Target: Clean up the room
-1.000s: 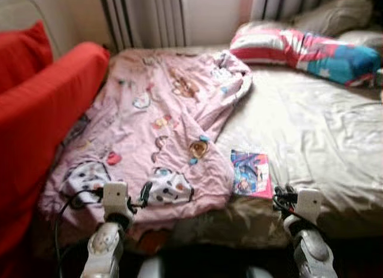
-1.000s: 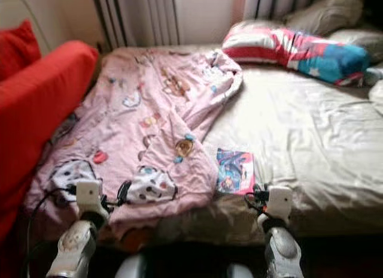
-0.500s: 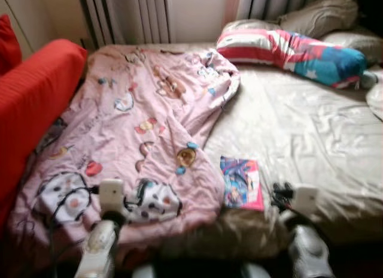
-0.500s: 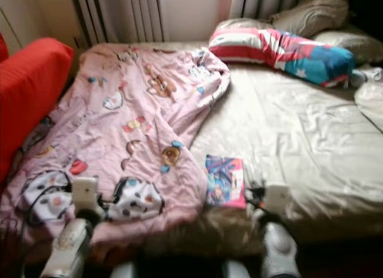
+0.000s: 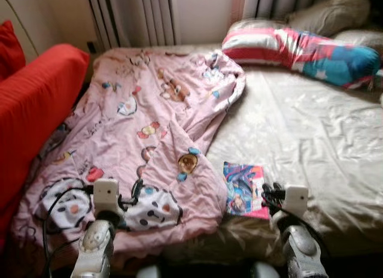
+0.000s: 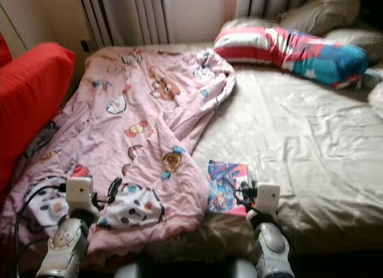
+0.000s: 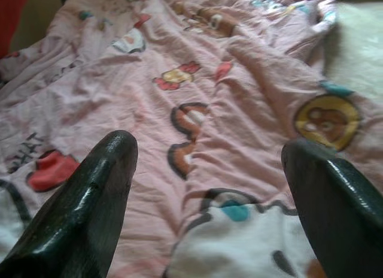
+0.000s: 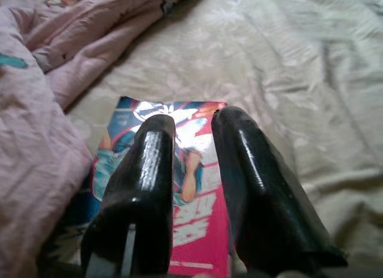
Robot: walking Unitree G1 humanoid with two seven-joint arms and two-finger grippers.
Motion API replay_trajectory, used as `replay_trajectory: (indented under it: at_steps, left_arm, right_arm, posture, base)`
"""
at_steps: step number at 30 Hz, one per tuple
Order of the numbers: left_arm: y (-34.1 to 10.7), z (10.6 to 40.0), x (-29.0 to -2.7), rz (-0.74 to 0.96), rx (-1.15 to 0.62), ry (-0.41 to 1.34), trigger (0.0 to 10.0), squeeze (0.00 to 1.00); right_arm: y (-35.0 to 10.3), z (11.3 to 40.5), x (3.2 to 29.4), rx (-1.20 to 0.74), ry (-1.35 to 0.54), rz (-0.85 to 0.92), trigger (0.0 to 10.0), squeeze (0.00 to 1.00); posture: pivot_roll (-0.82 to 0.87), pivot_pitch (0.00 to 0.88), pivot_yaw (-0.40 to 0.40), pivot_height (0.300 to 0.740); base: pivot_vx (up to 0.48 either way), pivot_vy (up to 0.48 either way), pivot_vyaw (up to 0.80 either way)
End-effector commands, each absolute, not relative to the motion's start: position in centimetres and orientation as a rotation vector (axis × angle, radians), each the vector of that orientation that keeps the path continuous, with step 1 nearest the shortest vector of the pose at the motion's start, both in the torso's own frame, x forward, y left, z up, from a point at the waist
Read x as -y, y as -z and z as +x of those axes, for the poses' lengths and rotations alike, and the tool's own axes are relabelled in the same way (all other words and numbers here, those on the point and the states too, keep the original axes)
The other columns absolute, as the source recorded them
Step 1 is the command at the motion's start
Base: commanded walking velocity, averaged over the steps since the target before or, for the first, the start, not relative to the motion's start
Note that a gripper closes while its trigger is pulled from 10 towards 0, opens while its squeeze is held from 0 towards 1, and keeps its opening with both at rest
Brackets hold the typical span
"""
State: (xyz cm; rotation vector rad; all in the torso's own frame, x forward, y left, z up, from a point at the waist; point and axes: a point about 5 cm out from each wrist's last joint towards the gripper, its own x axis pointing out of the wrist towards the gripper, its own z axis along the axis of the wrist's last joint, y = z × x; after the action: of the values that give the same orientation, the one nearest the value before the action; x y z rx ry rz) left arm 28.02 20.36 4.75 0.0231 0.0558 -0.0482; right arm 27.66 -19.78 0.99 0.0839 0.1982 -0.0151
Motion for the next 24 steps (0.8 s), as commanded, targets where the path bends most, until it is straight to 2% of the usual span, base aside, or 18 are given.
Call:
replay_trajectory:
  at_steps: [1,6,10,16,20,21,22,24]
  left_arm:
    - [-5.1,28.0,-20.9,0.04,-0.051,0.048,10.0,0.0]
    - [-5.5,27.7,-21.7,0.054,-0.048,0.047,10.0,0.0]
    - [-5.5,27.7,-21.9,0.066,-0.059,0.054,10.0,0.0]
    - [-6.1,28.5,-21.1,0.064,-0.048,0.083,10.0,0.0]
    - [-6.7,28.8,-20.7,0.072,-0.036,0.113,10.0,0.0]
    - [-6.8,28.8,-20.8,0.073,-0.035,0.114,10.0,0.0]
    - [-6.8,28.8,-20.9,0.074,-0.034,0.111,10.0,0.0]
    - [-6.8,28.7,-20.9,0.074,-0.036,0.11,10.0,0.0]
  right_arm:
    - [-1.2,28.1,19.4,-0.199,0.014,0.089,10.0,0.0]
    - [-1.0,28.4,18.3,-0.213,0.004,0.095,10.0,0.0]
    - [-0.9,28.6,17.8,-0.242,0.008,0.092,10.0,0.0]
    - [-1.1,28.7,18.0,-0.217,0.026,0.11,10.0,0.0]
    - [-1.1,28.9,18.0,-0.226,0.054,0.193,10.0,0.0]
    - [-1.2,29.0,18.0,-0.223,0.057,0.208,10.0,0.69]
    - [-1.3,29.2,17.9,-0.221,0.069,0.246,10.0,1.0]
    - [-1.3,29.3,17.8,-0.222,0.076,0.27,10.0,1.0]
  posture:
    - [0.01,0.027,0.058,0.599]
    - [0.02,0.053,0.086,0.599]
    - [0.01,0.067,0.096,0.576]
    - [0.01,0.079,0.112,0.566]
    - [0.02,0.114,0.127,0.566]
    - [0.02,0.117,0.129,0.566]
    - [0.02,0.118,0.133,0.566]
    - [0.02,0.116,0.133,0.566]
  base:
    - [0.0,0.0,0.0]
    - [0.0,0.0,0.0]
    - [0.0,0.0,0.0]
    - [0.0,0.0,0.0]
    - [0.0,0.0,0.0]
    - [0.0,0.0,0.0]
    - [0.0,0.0,0.0]
    - [0.0,0.0,0.0]
